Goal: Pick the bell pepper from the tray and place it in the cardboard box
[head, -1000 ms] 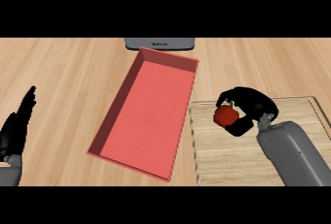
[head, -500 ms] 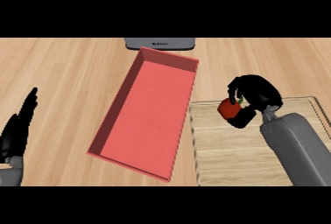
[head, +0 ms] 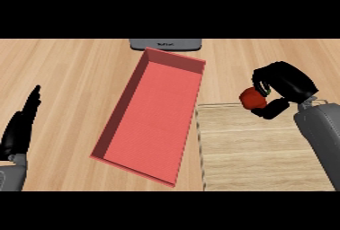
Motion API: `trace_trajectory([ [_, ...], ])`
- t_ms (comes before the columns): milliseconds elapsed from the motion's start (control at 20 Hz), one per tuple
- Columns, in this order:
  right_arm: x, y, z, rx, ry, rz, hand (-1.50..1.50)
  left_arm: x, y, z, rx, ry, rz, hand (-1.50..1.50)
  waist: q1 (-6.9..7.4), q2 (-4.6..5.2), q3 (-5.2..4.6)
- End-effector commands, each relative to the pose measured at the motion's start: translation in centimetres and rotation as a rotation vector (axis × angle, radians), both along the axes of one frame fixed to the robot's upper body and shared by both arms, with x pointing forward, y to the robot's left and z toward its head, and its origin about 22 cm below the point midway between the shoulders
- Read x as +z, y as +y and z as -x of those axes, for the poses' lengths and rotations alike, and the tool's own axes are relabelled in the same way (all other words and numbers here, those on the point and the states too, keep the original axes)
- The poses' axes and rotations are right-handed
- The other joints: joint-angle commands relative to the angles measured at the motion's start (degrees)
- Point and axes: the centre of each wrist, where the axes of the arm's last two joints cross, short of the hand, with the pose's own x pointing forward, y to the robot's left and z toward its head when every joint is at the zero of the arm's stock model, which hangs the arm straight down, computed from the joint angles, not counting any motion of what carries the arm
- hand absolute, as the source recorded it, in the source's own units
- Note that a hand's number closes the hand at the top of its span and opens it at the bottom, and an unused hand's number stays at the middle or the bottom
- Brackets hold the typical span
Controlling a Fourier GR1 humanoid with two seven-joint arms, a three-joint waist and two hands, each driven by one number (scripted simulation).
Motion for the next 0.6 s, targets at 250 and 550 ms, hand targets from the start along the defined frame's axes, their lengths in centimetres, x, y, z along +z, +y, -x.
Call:
trace_trajectory([
  [250,6.3,-0.9,-0.9,0.224,-0.257,-0.226,1.5,0.4,-0.1,1.2,0.003,0.016,-0.003,0.0,-0.48,-0.57,-0.04],
  [550,9.2,4.6,-0.8,0.335,-0.177,-0.321,1.5,0.4,0.9,0.9,0.005,-0.002,-0.014,0.0,-0.59,-0.54,-0.09],
])
